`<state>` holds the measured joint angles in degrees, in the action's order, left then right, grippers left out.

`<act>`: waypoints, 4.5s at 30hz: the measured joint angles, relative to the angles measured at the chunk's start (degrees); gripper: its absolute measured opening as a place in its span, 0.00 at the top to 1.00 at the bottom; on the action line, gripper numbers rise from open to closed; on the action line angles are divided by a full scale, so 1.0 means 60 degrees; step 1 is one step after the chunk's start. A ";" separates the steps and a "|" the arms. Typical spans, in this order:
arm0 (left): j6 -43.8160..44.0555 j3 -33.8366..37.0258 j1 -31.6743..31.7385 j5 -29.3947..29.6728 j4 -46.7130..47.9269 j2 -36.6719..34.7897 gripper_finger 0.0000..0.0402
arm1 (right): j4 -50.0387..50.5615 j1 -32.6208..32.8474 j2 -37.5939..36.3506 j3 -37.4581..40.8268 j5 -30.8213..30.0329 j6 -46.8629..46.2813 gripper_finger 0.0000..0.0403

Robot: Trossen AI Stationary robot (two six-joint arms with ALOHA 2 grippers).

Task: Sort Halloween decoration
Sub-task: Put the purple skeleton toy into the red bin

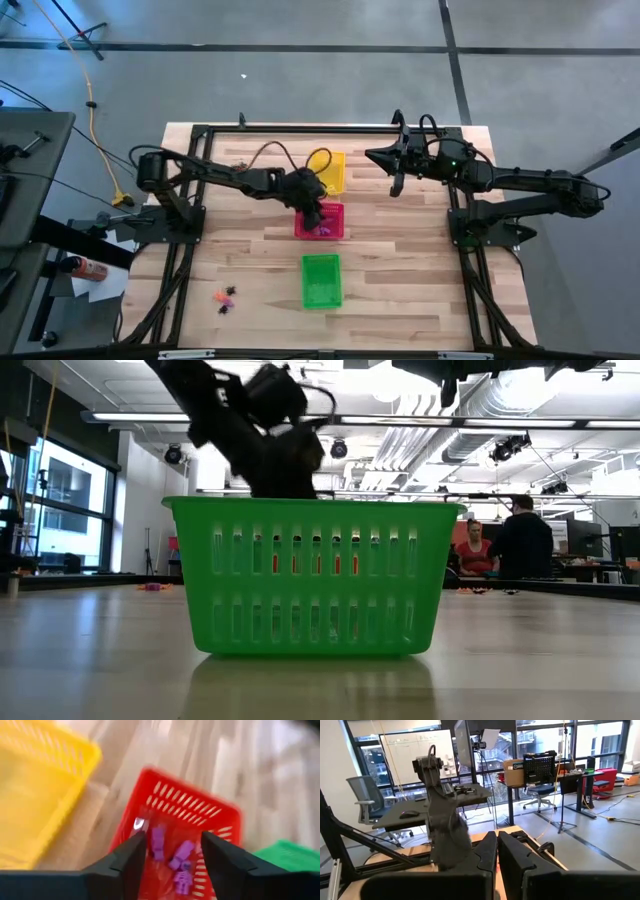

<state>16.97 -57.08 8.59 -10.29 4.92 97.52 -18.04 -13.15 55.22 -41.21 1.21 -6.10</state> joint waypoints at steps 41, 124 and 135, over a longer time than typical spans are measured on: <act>-0.0890 0.3537 0.0019 0.1058 -0.4882 -0.7384 1.00 | -0.0663 0.0007 0.0000 0.0004 0.0015 -0.0235 0.97; 0.9243 0.3154 0.3554 0.3699 0.5487 -0.3196 0.95 | 0.1555 -0.0062 0.0004 0.0004 0.0011 -0.0157 0.97; 0.4094 0.3145 0.2373 0.1994 0.1157 -0.6672 0.99 | 0.1332 -0.0062 0.0004 0.0004 -0.0015 -0.0172 0.97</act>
<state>41.53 -38.21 22.83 1.67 11.86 57.48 -10.05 -13.52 55.24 -41.19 1.13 -7.14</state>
